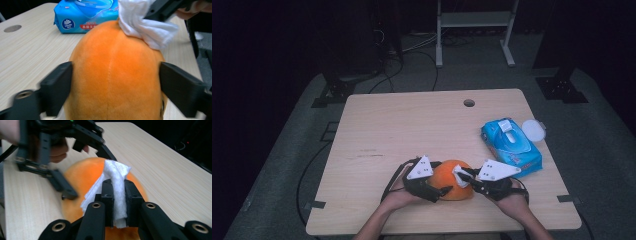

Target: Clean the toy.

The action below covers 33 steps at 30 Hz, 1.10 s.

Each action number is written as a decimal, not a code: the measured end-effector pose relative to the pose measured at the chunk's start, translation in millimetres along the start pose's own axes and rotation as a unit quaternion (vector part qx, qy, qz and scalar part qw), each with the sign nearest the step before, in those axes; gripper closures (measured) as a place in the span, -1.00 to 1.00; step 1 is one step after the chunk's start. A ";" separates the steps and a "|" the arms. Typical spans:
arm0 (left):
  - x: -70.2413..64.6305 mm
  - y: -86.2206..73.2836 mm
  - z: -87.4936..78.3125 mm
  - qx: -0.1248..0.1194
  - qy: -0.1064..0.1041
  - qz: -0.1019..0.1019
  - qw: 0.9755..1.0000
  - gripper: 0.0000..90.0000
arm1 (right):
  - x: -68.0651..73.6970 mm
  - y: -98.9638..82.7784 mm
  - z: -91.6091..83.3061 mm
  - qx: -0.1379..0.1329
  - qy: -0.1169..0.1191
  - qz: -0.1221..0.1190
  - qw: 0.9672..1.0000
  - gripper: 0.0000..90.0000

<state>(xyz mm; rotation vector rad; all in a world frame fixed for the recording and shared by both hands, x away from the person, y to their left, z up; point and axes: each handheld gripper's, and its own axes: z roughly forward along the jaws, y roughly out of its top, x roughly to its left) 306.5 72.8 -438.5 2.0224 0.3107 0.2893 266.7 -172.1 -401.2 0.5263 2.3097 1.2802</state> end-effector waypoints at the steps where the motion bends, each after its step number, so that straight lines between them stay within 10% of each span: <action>1: 1.5 -2.4 -1.9 0.001 0.002 -0.005 1.000 -0.49 | 1.8 0.7 0.5 0.002 -0.003 -0.006 1.000 0.76; 11: 5.9 -10.7 -4.2 -0.002 0.007 -0.023 1.000 -0.41 | -22.1 -23.1 -10.3 0.015 -0.019 0.030 0.999 0.76; 21: 1.7 -10.9 -2.4 0.003 0.009 -0.012 1.000 -0.41 | 0.1 -2.1 2.6 -0.002 -0.004 -0.003 1.000 0.76; 33: 6.5 -12.4 -2.5 0.004 0.011 -0.037 0.999 -0.43 | -19.1 -26.9 -11.9 0.006 -0.025 0.034 0.999 0.76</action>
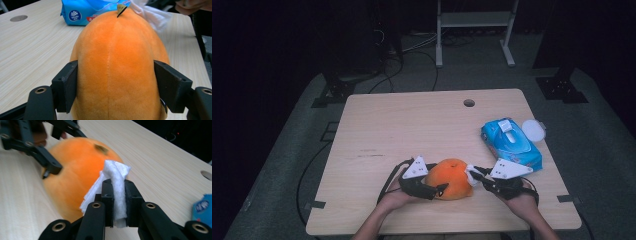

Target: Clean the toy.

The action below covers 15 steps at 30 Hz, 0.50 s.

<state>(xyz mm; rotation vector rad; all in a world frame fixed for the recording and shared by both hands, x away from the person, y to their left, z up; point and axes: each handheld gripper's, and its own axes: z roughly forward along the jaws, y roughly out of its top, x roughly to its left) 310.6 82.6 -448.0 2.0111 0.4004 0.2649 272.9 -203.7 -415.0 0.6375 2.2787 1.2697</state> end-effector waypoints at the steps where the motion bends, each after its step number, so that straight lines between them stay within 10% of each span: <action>1: 0.7 -0.2 0.0 0.000 0.000 -0.001 1.000 -0.43 | 9.2 6.0 3.8 -0.007 0.018 -0.006 1.000 0.76; 5: 5.1 -3.0 -2.6 0.002 -0.004 -0.010 1.000 -0.43 | 27.5 12.2 13.5 -0.001 0.035 -0.046 0.998 0.76; 15: 11.6 -5.9 -1.6 -0.001 0.001 -0.040 0.999 -0.43 | 1.1 -5.1 9.2 0.021 0.015 -0.002 1.000 0.76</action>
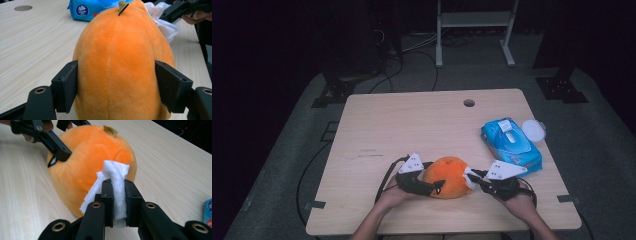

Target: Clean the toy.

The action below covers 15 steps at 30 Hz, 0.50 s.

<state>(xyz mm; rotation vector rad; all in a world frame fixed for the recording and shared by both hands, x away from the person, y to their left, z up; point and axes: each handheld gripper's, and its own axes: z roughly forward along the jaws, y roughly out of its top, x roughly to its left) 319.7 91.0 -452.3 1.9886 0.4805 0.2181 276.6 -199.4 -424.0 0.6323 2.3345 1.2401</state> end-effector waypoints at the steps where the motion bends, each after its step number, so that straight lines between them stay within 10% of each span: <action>1: 0.0 0.0 0.0 0.000 0.000 0.000 1.000 -0.43 | 0.0 0.0 0.0 0.000 0.000 0.000 1.000 0.76; 7: -8.7 1.9 1.6 0.003 0.004 0.035 0.999 -0.43 | 7.3 17.6 2.9 -0.028 0.003 -0.017 0.999 0.76; 15: -15.2 5.1 1.8 0.007 0.004 0.056 0.998 -0.43 | -11.6 5.2 -6.6 -0.021 -0.052 0.003 0.998 0.76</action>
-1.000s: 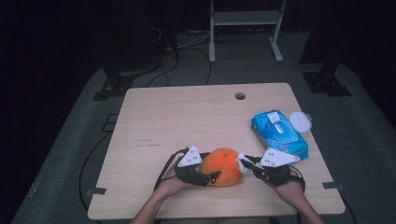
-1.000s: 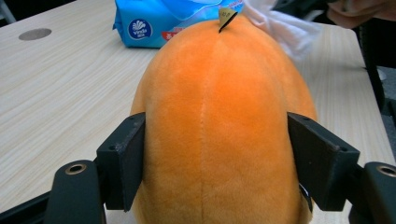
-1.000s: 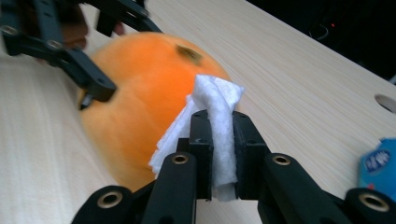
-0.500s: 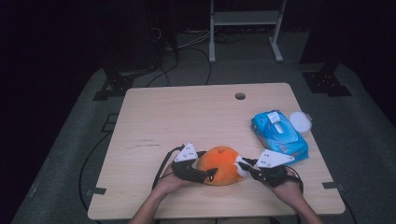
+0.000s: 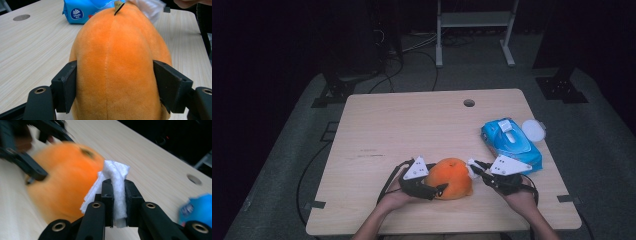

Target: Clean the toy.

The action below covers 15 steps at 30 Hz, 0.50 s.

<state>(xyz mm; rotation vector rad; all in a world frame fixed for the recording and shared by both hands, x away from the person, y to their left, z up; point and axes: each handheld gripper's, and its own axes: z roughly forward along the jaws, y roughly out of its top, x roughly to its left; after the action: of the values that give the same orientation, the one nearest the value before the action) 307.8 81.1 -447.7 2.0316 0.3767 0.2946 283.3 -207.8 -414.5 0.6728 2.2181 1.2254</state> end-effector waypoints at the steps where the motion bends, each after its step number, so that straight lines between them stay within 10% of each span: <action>1: -3.1 2.1 0.5 0.004 0.003 0.010 1.000 -0.43 | -3.2 -2.5 -1.0 -0.004 0.007 0.017 1.000 0.76; 8: -7.1 4.6 0.5 0.014 0.006 0.026 1.000 -0.45 | 4.0 9.3 2.7 -0.023 0.014 0.010 1.000 0.76; 15: -17.8 10.1 5.7 0.007 -0.003 0.063 0.998 -0.45 | -3.4 18.4 -5.0 -0.066 0.052 0.056 0.995 0.76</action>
<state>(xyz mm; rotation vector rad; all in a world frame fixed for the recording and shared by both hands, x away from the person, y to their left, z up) 294.9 65.1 -442.3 2.0738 0.2494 0.3644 285.8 -204.4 -395.6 0.7019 2.1852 1.4799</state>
